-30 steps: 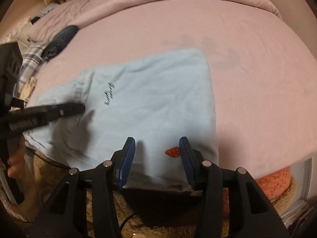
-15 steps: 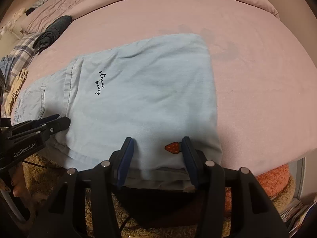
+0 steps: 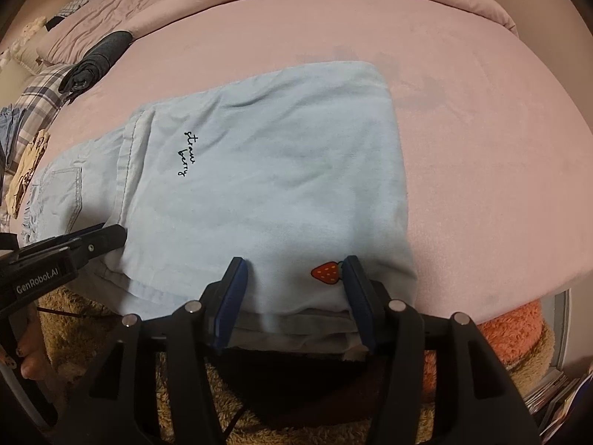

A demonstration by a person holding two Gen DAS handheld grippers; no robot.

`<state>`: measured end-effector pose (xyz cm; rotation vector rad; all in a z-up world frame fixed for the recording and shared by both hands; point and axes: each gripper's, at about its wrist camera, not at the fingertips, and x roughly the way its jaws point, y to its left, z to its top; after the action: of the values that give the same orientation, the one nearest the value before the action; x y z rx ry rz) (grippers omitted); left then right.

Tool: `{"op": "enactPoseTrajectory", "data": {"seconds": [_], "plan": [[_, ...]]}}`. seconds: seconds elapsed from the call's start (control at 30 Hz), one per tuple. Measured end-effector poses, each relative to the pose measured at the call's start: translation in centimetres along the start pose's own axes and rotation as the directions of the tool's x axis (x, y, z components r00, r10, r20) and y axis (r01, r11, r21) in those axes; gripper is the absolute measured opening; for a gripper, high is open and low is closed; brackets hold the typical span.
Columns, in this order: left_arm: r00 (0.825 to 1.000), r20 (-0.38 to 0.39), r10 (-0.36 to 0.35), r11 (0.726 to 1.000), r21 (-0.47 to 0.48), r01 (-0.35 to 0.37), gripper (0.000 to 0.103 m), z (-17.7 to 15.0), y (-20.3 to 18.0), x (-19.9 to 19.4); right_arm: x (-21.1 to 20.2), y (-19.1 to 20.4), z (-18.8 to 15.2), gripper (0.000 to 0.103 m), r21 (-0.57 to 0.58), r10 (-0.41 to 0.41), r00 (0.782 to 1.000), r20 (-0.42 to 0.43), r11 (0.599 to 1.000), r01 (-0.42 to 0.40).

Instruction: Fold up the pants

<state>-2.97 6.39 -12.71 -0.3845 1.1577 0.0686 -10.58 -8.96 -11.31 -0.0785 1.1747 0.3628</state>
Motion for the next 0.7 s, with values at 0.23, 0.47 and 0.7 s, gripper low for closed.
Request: {"op": "enactPoseTrajectory", "data": {"seconds": [0.23, 0.47, 0.7], "plan": [[0.998, -0.014, -0.055, 0.997, -0.056, 0.054, 0.029, 0.5, -0.2, 0.4, -0.1, 0.1, -0.2, 0.057, -0.001, -0.003, 1.000, 0.006, 1.000, 0.003], [0.995, -0.057, -0.085, 0.996, -0.033, 0.084, 0.029, 0.6, 0.5, -0.4, -1.0, 0.1, 0.3, 0.058, 0.001, -0.002, 1.000, 0.020, 1.000, 0.002], [0.989, 0.030, -0.146, 0.988, -0.043, 0.147, 0.053, 3.5, 1.9, -3.5, -2.9, -2.2, 5.3, 0.058, 0.045, -0.041, 0.986, 0.162, 0.998, 0.034]]}}
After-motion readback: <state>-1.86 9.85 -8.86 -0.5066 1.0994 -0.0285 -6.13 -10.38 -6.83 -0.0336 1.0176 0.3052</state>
